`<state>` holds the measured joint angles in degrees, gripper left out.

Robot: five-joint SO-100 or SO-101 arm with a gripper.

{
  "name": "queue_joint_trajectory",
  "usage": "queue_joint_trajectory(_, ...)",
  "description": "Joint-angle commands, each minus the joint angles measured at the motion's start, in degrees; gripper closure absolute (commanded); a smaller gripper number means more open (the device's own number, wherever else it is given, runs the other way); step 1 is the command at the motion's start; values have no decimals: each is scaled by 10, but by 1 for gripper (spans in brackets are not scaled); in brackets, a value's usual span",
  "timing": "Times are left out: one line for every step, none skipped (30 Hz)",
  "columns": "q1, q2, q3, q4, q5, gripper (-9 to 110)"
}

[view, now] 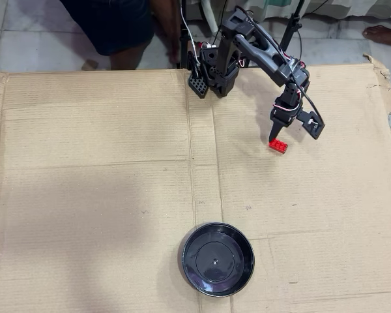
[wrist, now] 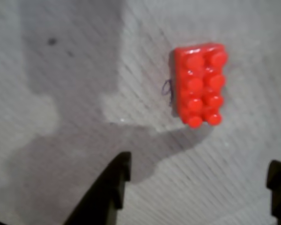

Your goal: Grasp a lego block and put it in the bin.

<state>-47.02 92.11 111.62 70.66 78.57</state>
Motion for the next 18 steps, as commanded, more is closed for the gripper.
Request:
queue_joint_trajectory(4,-17,-32,-15,-1,69)
queue_joint_trajectory(4,-27,-36,-19,2,69)
queue_joint_trajectory(4,-35,-38,-21,3,69)
queue_joint_trajectory(4,-40,-39,-25,3,69)
queue_joint_trajectory(5,-45,-39,-27,3,69)
queue_joint_trajectory(5,-49,-39,-29,3,69)
queue_joint_trajectory(5,-56,-44,-29,3,69)
queue_joint_trajectory(6,-60,-47,-29,3,69)
queue_joint_trajectory(6,-64,-51,-29,3,69)
queue_joint_trajectory(6,-69,-54,-29,3,69)
queue_joint_trajectory(6,-74,-57,-29,3,69)
queue_joint_trajectory(7,-78,-62,-29,3,69)
queue_joint_trajectory(7,-83,-66,-29,3,69)
queue_joint_trajectory(7,-88,-70,-29,3,69)
queue_joint_trajectory(7,-94,-74,-29,3,69)
queue_joint_trajectory(8,-100,-79,-29,3,69)
queue_joint_trajectory(8,-106,-85,-29,3,69)
queue_joint_trajectory(9,-112,-91,-29,3,69)
